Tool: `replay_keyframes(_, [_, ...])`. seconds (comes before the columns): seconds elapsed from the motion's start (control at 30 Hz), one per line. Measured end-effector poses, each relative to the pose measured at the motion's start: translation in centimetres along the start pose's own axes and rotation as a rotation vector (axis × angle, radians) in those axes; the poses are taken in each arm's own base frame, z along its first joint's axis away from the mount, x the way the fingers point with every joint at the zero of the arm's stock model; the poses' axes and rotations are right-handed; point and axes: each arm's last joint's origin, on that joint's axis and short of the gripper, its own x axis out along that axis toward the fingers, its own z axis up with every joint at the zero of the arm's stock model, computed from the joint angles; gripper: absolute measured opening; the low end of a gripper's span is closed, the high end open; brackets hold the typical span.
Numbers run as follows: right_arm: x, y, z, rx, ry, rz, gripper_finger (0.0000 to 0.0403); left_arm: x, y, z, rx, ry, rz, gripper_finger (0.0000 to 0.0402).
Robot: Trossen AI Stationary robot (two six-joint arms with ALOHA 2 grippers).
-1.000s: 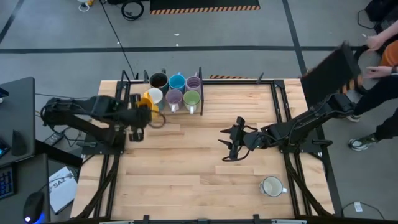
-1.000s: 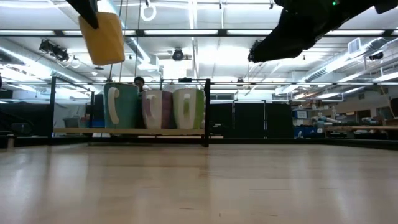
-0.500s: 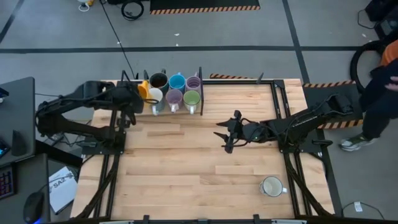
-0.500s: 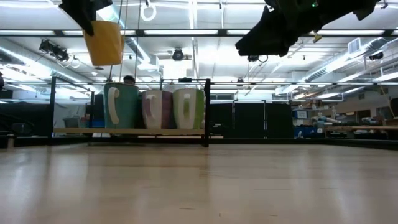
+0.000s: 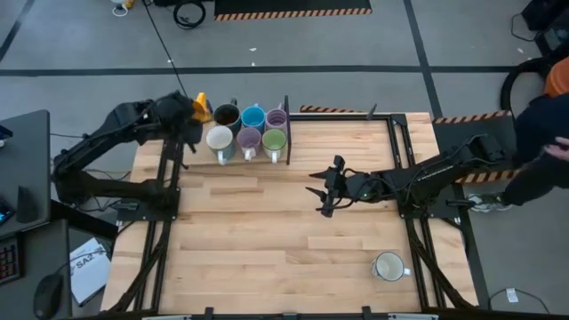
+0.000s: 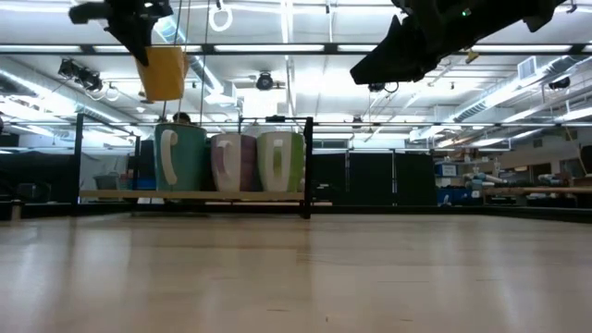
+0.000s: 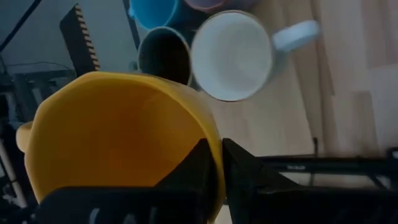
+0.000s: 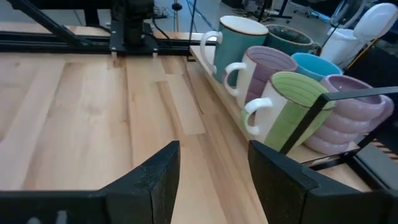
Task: Place coffee mugs
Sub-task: Put the yellow mug on the shelf
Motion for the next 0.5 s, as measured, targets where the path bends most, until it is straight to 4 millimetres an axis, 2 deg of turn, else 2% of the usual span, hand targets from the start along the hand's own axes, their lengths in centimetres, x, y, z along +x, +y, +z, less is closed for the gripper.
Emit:
replay_keyframes(0.13, [0.3, -0.6, 0.0, 0.004, 0.005, -0.017, 0.0195, 1.3, 1.7, -1.2, -0.052, -0.021, -0.017, 0.0036])
replay_keyframes(0.4, [0.8, -1.3, -0.1, 0.018, 0.014, -0.003, 0.0195, 5.6, 4.9, -3.7, -0.143, 0.019, -0.1, 0.0036])
replay_keyframes(0.5, [0.9, -1.4, -0.1, 0.021, 0.014, 0.001, 0.0195, 6.8, 5.5, -4.3, -0.21, 0.054, -0.131, 0.0036])
